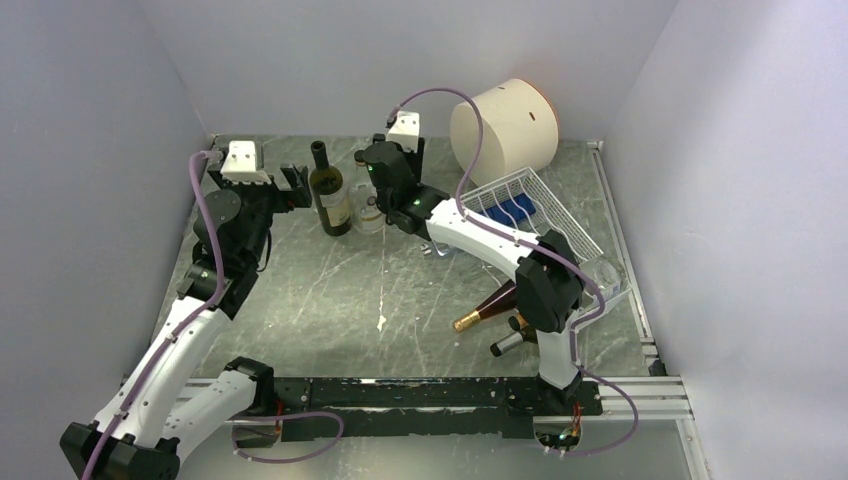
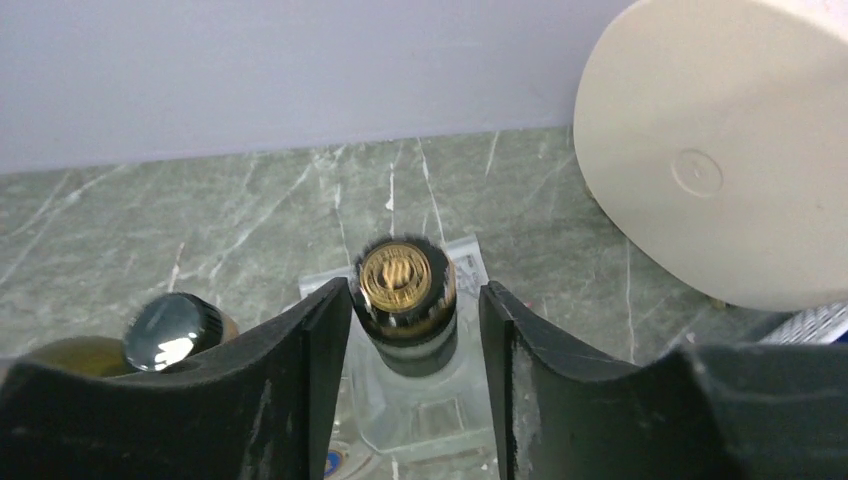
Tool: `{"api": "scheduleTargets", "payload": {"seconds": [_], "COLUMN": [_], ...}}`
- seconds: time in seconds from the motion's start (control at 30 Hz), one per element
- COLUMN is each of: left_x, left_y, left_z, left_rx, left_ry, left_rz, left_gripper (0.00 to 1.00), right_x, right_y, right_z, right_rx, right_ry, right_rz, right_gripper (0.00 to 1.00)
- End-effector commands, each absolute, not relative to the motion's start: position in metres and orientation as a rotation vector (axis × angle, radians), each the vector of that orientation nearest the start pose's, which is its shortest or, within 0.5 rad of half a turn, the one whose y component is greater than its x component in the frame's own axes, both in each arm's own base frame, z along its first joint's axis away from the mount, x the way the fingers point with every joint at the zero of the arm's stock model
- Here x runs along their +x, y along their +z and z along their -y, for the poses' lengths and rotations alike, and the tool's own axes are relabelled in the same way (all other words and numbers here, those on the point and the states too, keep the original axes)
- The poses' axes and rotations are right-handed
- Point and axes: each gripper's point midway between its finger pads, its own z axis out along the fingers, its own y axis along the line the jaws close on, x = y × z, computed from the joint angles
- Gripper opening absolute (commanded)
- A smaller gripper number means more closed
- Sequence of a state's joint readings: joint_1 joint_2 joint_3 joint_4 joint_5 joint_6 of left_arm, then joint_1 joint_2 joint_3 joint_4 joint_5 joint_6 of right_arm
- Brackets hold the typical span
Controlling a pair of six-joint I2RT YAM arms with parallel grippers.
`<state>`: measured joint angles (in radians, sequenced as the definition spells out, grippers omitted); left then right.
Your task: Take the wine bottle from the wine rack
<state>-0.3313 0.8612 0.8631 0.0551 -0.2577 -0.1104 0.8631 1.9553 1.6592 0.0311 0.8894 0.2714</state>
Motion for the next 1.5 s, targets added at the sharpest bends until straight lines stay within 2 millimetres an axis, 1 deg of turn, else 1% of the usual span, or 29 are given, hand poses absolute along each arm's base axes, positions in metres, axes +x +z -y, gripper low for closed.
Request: {"api": "scheduleTargets", "payload": {"seconds": [0.0, 0.07, 0.17, 0.27, 0.37, 0.47, 0.53, 0.63, 0.67, 0.7, 0.73, 0.77, 0.8, 0.9, 0.97, 1.1, 1.17, 1.2, 1.3, 1.37, 1.4, 1.47], "left_x": [0.329, 0.328, 0.325, 0.324, 0.322, 0.321, 0.320, 0.319, 0.319, 0.318, 0.318, 0.317, 0.317, 0.318, 0.318, 0.320, 0.322, 0.322, 0.324, 0.325, 0.326, 0.327], "left_y": [0.372, 0.373, 0.376, 0.379, 0.381, 0.382, 0.383, 0.385, 0.385, 0.386, 0.386, 0.386, 0.386, 0.386, 0.386, 0.383, 0.382, 0.381, 0.379, 0.377, 0.376, 0.374], "left_z": [0.067, 0.065, 0.062, 0.061, 0.060, 0.061, 0.061, 0.062, 0.062, 0.062, 0.062, 0.062, 0.062, 0.063, 0.064, 0.065, 0.065, 0.065, 0.064, 0.065, 0.065, 0.065], "left_rx": [-0.055, -0.058, -0.067, -0.069, -0.068, -0.067, -0.067, -0.064, -0.065, -0.065, -0.063, -0.062, -0.064, -0.062, -0.059, -0.057, -0.056, -0.055, -0.058, -0.057, -0.056, -0.056], "left_ry": [-0.158, -0.150, -0.140, -0.138, -0.141, -0.145, -0.149, -0.156, -0.158, -0.161, -0.164, -0.165, -0.165, -0.171, -0.172, -0.170, -0.169, -0.168, -0.158, -0.154, -0.153, -0.152], "left_rz": [-1.454, -1.450, -1.434, -1.429, -1.422, -1.419, -1.416, -1.413, -1.411, -1.409, -1.408, -1.407, -1.407, -1.410, -1.411, -1.421, -1.426, -1.428, -1.435, -1.440, -1.443, -1.450], "left_gripper": [0.98, 0.98, 0.98, 0.98, 0.98, 0.98, 0.98, 0.99, 0.99, 0.99, 0.99, 0.99, 0.99, 0.99, 0.99, 0.99, 0.99, 0.99, 0.99, 0.99, 0.99, 0.99], "right_x": [0.458, 0.457, 0.454, 0.444, 0.431, 0.409, 0.390, 0.355, 0.344, 0.330, 0.315, 0.300, 0.280, 0.235, 0.209, 0.170, 0.148, 0.138, 0.124, 0.117, 0.114, 0.112], "right_y": [0.282, 0.289, 0.305, 0.323, 0.343, 0.368, 0.383, 0.390, 0.383, 0.382, 0.380, 0.374, 0.377, 0.352, 0.327, 0.278, 0.258, 0.252, 0.245, 0.236, 0.228, 0.222], "right_z": [-0.337, -0.336, -0.335, -0.332, -0.323, -0.312, -0.304, -0.290, -0.288, -0.282, -0.278, -0.274, -0.264, -0.240, -0.221, -0.179, -0.160, -0.153, -0.136, -0.124, -0.116, -0.110], "right_rx": [0.132, 0.131, 0.108, 0.055, -0.019, -0.132, -0.260, -0.492, -0.596, -0.684, -0.773, -0.869, -0.943, -1.185, -1.356, -1.643, -1.821, -1.897, -1.950, -2.002, -2.040, -2.068], "right_ry": [0.064, 0.070, 0.079, 0.095, 0.104, 0.140, 0.157, 0.160, 0.157, 0.153, 0.159, 0.172, 0.193, 0.207, 0.194, 0.136, 0.131, 0.131, 0.123, 0.110, 0.095, 0.079], "right_rz": [-1.687, -1.682, -1.674, -1.665, -1.656, -1.618, -1.580, -1.531, -1.524, -1.512, -1.501, -1.493, -1.463, -1.432, -1.427, -1.450, -1.405, -1.362, -1.352, -1.380, -1.409, -1.421], "right_gripper": [0.55, 0.57, 0.65, 0.77, 0.90, 0.96, 0.97, 0.99, 0.99, 0.99, 0.99, 0.99, 0.99, 1.00, 1.00, 1.00, 0.97, 0.96, 0.96, 0.96, 0.94, 0.92]}}
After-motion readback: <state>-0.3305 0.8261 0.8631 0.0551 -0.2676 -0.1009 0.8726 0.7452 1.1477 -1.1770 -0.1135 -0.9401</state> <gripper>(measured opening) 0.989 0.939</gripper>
